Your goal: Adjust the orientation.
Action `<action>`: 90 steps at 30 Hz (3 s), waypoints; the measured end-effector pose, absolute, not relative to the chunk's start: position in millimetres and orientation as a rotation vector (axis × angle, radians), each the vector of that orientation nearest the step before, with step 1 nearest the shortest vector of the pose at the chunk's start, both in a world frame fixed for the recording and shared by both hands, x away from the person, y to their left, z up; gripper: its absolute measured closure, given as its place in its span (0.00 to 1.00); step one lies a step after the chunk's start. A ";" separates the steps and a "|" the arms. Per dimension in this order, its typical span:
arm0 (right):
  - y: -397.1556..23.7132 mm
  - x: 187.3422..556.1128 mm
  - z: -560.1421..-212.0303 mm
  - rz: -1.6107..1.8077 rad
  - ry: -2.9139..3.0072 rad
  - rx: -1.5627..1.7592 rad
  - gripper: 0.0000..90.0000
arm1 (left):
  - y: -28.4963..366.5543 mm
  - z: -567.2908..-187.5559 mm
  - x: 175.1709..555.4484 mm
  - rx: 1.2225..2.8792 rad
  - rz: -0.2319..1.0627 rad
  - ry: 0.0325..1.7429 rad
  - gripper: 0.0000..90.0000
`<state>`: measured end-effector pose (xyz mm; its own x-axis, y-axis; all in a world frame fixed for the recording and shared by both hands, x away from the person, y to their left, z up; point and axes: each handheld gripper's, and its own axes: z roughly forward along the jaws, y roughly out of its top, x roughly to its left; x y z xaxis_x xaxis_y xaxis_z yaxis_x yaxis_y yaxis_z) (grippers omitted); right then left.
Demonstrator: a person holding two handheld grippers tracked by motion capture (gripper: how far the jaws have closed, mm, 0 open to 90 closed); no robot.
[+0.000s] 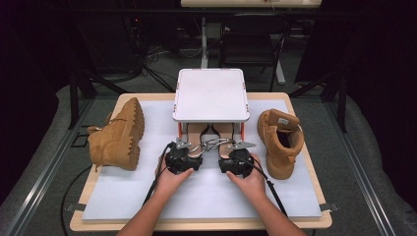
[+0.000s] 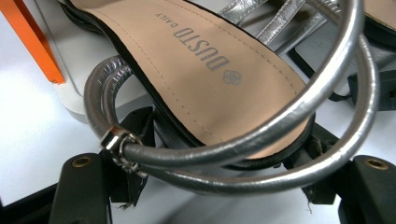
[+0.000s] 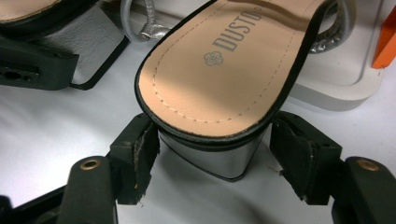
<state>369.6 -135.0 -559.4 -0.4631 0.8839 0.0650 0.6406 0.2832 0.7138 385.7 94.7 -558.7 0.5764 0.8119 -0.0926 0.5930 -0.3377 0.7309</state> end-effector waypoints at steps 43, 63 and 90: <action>-139.2 339.0 -547.6 1.056 2.069 1.435 0.64 | 98.5 -553.9 350.4 1.910 0.420 1.200 0.52; -136.1 341.0 -548.6 1.066 2.044 1.473 0.57 | 95.3 -554.4 354.1 1.897 0.428 1.237 0.51; -135.9 347.0 -535.4 1.115 2.052 1.466 0.60 | 97.1 -538.7 368.0 1.885 0.402 1.249 0.53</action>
<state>347.0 -135.9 -535.4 -0.3822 0.9142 0.1351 0.6108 0.1403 0.7792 368.0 97.1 -538.7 0.4570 0.8735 -0.1679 0.6118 -0.1716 0.7721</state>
